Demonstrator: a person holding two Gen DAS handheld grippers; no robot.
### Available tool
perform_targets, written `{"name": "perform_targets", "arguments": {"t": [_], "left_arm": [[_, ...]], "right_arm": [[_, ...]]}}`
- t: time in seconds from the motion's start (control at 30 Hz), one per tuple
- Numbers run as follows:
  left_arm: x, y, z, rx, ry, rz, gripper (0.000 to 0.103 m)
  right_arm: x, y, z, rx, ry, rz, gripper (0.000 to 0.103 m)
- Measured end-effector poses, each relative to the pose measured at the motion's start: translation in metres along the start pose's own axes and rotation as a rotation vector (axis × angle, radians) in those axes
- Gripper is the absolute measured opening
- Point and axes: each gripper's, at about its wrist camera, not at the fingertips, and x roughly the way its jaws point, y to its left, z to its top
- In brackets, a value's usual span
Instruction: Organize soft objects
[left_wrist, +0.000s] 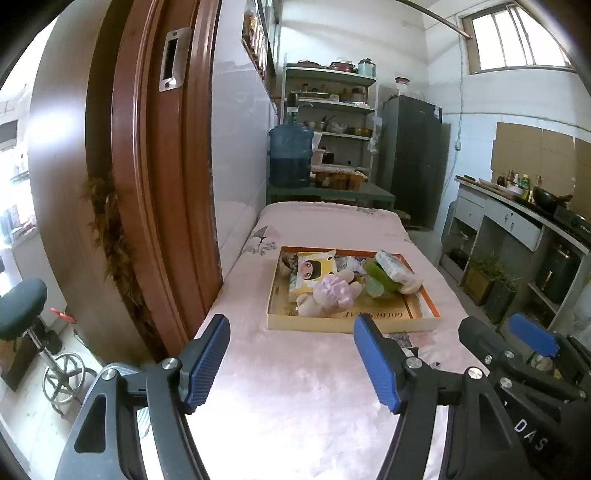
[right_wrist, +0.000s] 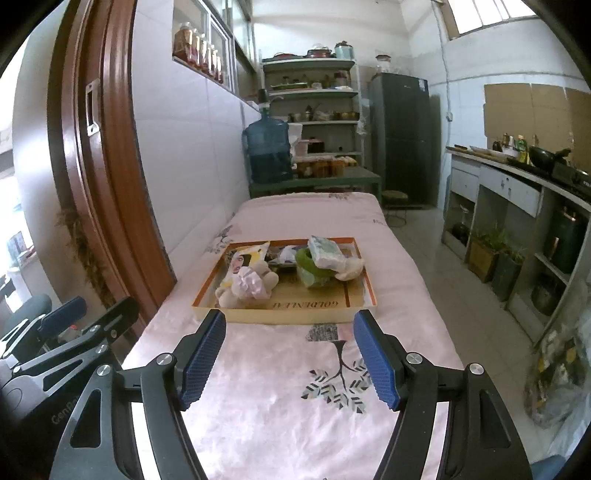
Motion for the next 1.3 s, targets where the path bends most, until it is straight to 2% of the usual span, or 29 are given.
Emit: {"name": "perform_targets", "arguments": {"t": [1.3], "left_arm": [[0.0036, 0.0021, -0.0004, -0.002, 0.010, -0.005, 0.069]], "right_arm": [[0.0050, 0.0006, -0.0032, -0.002, 0.017, 0.011, 0.073]]}}
